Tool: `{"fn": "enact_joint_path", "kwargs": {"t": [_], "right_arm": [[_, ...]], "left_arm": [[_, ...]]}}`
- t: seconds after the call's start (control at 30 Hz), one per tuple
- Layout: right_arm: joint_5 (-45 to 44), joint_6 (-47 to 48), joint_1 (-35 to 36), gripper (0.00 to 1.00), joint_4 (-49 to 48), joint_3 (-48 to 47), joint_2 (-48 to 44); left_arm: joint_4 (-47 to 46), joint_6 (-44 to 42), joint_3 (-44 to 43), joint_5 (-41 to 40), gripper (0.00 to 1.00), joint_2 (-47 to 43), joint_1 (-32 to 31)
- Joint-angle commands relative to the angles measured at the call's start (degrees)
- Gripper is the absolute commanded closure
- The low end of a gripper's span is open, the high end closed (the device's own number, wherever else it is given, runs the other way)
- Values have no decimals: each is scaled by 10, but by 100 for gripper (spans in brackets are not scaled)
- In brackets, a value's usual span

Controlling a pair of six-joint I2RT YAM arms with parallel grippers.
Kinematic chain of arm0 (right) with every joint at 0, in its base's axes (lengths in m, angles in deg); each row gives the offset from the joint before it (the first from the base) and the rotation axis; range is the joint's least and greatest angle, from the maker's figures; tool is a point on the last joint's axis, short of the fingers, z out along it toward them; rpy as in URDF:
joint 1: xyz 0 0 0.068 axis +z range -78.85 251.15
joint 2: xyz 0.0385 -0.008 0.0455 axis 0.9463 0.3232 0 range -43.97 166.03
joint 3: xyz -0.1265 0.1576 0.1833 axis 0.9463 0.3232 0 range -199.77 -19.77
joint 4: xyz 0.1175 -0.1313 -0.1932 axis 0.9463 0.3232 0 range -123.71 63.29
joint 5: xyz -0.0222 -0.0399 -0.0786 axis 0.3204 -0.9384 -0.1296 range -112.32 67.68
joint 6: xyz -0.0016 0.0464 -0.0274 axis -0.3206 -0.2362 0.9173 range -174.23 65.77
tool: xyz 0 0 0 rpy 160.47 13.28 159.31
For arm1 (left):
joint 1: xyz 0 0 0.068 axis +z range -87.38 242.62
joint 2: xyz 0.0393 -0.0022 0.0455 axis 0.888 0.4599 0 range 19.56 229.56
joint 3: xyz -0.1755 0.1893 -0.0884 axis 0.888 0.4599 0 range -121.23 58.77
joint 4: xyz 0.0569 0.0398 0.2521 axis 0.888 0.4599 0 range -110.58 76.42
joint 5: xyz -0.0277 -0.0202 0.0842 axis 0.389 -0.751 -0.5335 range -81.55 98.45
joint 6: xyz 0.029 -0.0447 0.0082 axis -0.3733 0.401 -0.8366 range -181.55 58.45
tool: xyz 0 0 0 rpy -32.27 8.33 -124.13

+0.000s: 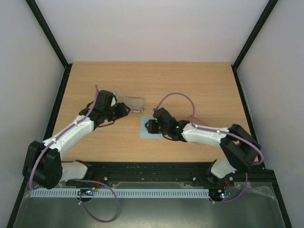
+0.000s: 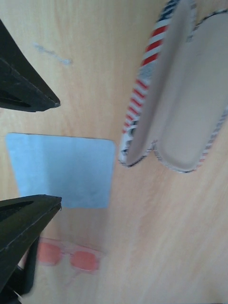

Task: Organize the sunglasses
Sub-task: Move the glasses cleaning cloth to the center of the board.

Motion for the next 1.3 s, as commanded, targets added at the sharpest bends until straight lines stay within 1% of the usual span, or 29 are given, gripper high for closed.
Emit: {"fn": "enact_joint_path", "kwargs": {"t": [0.0,0.13,0.2,0.27,0.37,0.47,0.53,0.6,0.67,0.73,0.8,0.9,1.07,1.27], "right_arm": [[-84,-71,-24,54,45,58,-69],[-110,-77,-46,49,84,105,-115],[-111,-66,-64,48,88,110,-121],[-113,-42,-85,48,80,98,-114],[-109,-9,-107,49,65,59,-64],[-107,12,-113,52,58,18,-6],[-108,22,-113,54,57,-2,23],[-104,34,-113,57,61,-17,38],[-78,47,-113,60,57,-21,34],[-28,56,-111,60,37,-3,14],[2,52,-107,62,37,15,1],[39,35,-104,62,25,54,-3],[69,24,-94,65,12,91,-5],[62,28,-74,76,19,108,-10]], "left_arm": [[27,18,38,-20,48,-41,-43],[6,38,71,-23,47,-34,-80],[-4,41,72,-28,48,-15,-90],[-22,37,66,-40,52,5,-96],[-50,28,52,-69,58,32,-106],[-62,16,33,-105,64,75,-122],[-56,11,14,-124,66,105,-136],[-53,10,3,-129,67,126,-147],[-56,12,1,-125,68,136,-158],[-74,11,7,-102,68,138,-171],[-104,8,16,-67,68,143,-187],[-141,20,23,-44,67,177,-215],[-144,36,20,-61,72,227,-230],[-126,31,39,-78,73,218,-242]]}}
